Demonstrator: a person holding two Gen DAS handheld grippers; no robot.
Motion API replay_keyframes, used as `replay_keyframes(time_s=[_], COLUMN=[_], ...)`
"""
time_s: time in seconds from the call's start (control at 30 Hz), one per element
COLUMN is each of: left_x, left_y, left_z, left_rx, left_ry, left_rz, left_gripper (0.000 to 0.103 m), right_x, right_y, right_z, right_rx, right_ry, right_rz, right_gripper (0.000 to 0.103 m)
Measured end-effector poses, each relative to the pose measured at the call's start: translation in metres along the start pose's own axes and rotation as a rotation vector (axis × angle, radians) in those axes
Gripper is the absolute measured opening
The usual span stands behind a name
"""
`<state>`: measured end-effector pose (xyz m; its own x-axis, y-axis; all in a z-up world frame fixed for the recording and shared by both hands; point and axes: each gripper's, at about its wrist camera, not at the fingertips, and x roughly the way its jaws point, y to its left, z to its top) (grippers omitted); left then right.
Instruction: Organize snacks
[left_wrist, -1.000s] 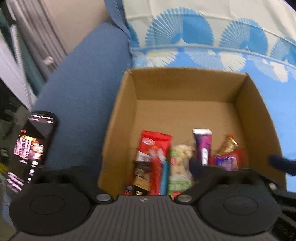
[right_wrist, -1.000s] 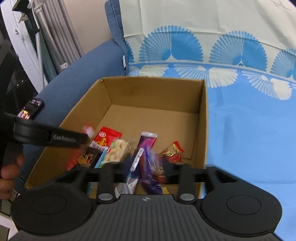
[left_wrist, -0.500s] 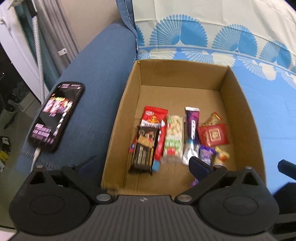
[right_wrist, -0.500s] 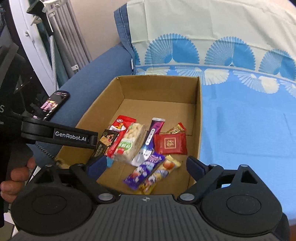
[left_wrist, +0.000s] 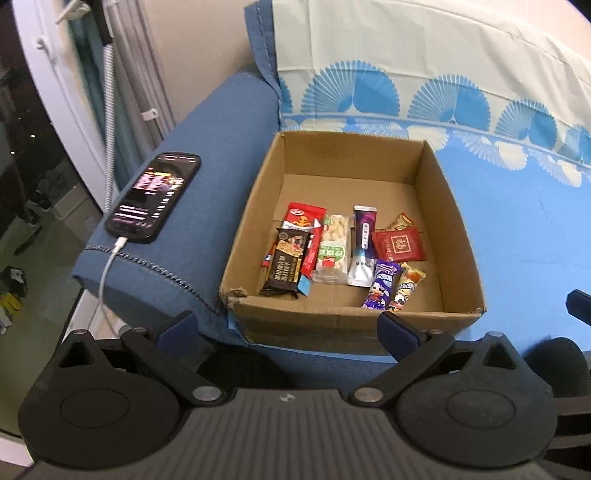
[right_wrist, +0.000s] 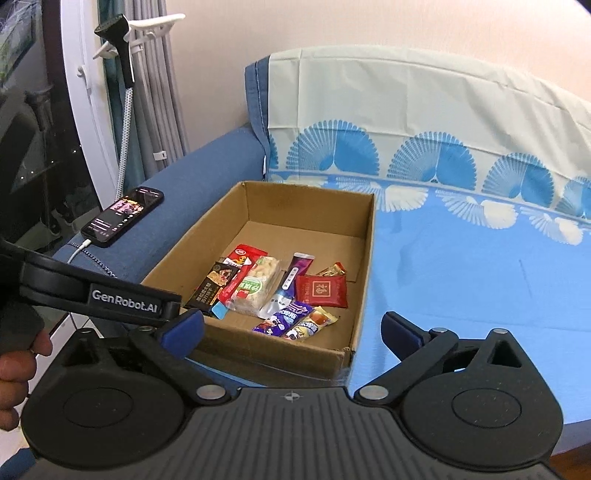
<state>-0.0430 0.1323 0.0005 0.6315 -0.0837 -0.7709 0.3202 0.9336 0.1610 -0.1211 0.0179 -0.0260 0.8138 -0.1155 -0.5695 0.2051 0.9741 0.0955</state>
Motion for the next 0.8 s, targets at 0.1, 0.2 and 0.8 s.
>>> replay_keyframes(time_s=[0.1, 0.2, 0.8], left_x=[-0.011, -0.020, -0.049], left_y=[0.000, -0.001, 0.005], left_z=[-0.007, -0.011, -0.034], left_rx=[-0.004, -0.015, -0.014], left_ry=[-0.023, -0.031, -0.070], left_rz=[0.019, 0.053, 0.049], left_gripper=[0.103, 0.103, 0.103], right_x=[-0.010, -0.019, -0.055], right_y=[0.000, 0.003, 0.017], right_z=[-0.005, -0.008, -0.018], right_rx=[-0.010, -0.027, -0.098], right_ry=[-0.014, -0.038, -0.130], right_rz=[0.001, -0.003, -0.031], right_gripper=[0.102, 0.102, 0.102])
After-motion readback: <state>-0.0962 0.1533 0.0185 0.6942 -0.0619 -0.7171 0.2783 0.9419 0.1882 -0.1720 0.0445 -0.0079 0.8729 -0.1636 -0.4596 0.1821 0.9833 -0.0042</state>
